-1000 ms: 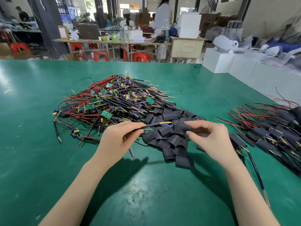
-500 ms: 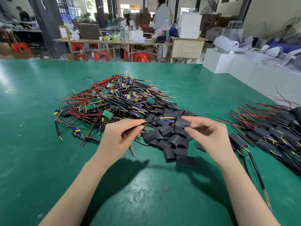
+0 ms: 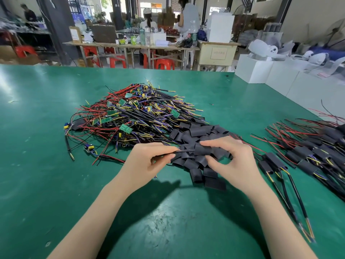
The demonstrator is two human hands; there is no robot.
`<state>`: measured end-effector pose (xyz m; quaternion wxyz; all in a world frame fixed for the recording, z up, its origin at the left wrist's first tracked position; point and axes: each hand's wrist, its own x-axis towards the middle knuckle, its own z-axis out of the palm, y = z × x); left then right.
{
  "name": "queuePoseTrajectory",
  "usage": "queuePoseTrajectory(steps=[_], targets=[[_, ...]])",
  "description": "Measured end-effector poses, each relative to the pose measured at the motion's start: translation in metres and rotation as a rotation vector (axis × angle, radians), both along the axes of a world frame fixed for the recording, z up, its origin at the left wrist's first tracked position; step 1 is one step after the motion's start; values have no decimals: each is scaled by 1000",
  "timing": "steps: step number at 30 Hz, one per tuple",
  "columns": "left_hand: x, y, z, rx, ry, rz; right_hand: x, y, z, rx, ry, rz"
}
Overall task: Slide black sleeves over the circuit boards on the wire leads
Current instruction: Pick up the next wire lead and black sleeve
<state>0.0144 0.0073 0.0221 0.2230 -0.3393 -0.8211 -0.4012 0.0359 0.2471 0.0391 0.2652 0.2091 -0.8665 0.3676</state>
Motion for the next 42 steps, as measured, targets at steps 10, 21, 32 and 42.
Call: queuePoseTrajectory(steps=[10,21,32,42], targets=[[1,4,-3,-50,-51,29,-1,-9,-11,429,133,-115],[6,12,-2,-52,-79,58,0,-17,-12,495,158,-129],[9,17,3,4,-116,-17,1,-22,-14,444,125,-84],[-11,-40,1,-306,-489,47,-3,-11,-13,333,-10,-213]])
